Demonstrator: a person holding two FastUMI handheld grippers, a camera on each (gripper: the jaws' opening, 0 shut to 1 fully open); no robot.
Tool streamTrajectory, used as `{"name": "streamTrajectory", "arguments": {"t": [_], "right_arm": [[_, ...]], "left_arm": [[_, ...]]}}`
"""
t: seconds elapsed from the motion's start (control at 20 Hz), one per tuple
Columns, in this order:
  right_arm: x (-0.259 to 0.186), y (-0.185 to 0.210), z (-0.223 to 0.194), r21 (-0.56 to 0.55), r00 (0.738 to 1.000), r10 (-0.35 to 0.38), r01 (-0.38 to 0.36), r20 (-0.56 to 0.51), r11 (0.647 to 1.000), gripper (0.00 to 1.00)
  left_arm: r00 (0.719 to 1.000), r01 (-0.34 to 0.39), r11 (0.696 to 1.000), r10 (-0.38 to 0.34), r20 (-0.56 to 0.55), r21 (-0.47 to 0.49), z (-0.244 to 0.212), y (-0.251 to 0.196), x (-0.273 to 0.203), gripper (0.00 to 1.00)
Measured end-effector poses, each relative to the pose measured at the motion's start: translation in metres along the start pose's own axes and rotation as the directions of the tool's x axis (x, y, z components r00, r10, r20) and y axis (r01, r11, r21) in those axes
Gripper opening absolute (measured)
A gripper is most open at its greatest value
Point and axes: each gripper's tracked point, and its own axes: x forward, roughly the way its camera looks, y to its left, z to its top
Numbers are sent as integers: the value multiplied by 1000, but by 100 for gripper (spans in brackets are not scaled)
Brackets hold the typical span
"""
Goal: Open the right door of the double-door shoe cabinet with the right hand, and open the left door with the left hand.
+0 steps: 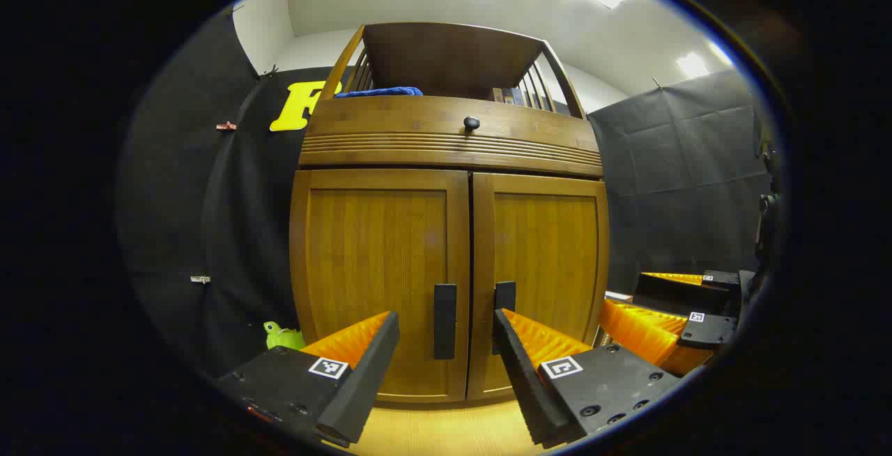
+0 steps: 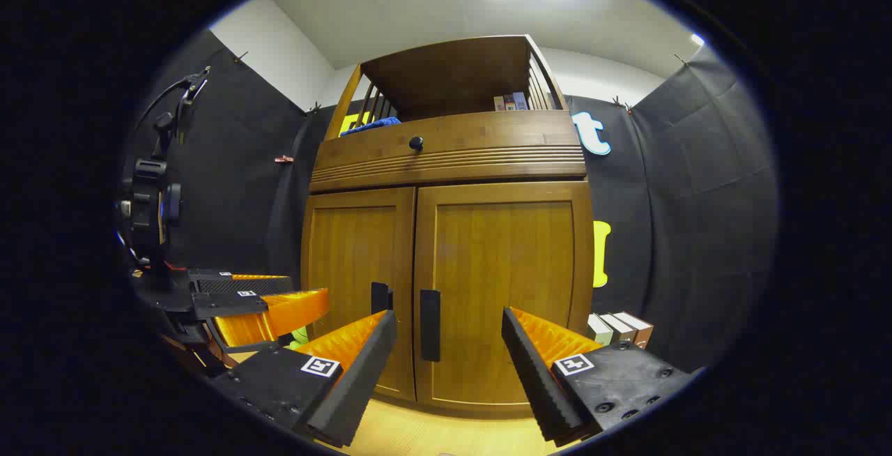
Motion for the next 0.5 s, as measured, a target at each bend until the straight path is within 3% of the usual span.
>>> {"name": "streamTrajectory", "arguments": {"t": [0.5], "right_arm": [[1, 8, -5, 20, 1000, 13, -13, -19, 1000, 96]], "left_arm": [[1000, 10, 1000, -10, 6, 18, 0, 1, -4, 84]]}}
